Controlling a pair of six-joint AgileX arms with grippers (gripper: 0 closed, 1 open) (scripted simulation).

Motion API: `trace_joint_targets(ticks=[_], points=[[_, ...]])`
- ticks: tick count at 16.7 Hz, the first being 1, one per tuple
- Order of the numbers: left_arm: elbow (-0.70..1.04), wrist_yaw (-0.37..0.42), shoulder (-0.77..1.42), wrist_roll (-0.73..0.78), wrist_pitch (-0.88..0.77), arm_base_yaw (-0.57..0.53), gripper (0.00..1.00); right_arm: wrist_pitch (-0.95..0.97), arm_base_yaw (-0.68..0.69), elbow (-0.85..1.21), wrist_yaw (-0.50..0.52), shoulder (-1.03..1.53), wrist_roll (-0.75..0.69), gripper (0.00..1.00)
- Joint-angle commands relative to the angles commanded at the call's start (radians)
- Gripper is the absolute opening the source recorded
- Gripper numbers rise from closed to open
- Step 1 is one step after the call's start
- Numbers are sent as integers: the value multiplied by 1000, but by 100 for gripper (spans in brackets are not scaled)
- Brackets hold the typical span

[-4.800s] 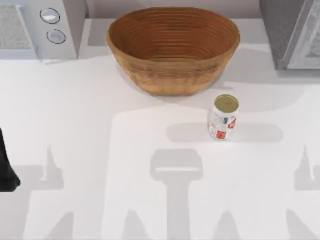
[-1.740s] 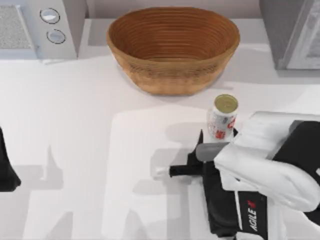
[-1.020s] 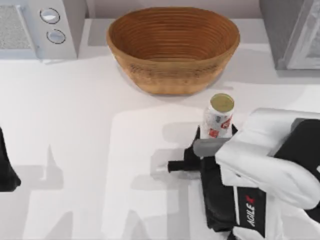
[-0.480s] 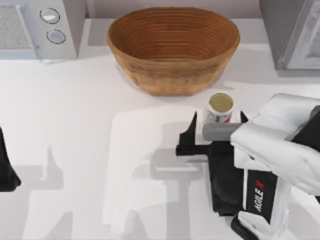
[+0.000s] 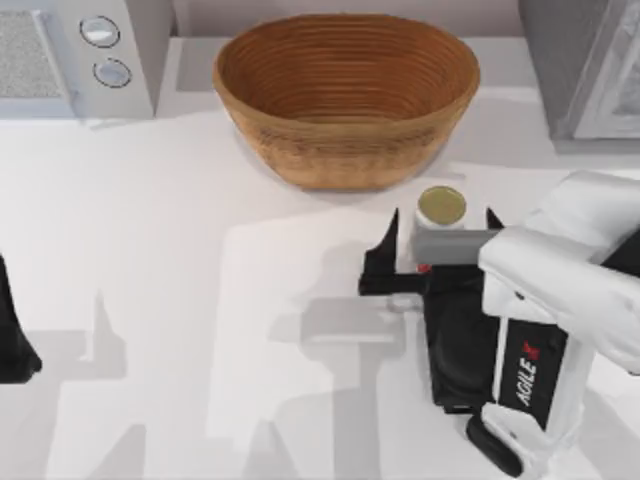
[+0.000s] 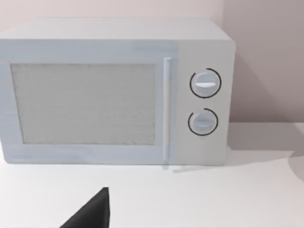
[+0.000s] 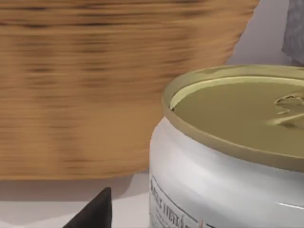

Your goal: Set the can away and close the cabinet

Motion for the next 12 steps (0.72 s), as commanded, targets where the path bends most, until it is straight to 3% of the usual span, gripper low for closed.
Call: trace_joint_targets(ticks=[6,12], points=[[0,0,0,0,0,0,100,-3,-4,2,-4,-1,0,100],[0,0,0,0,0,0,100,-3,-4,2,-4,-1,0,55]])
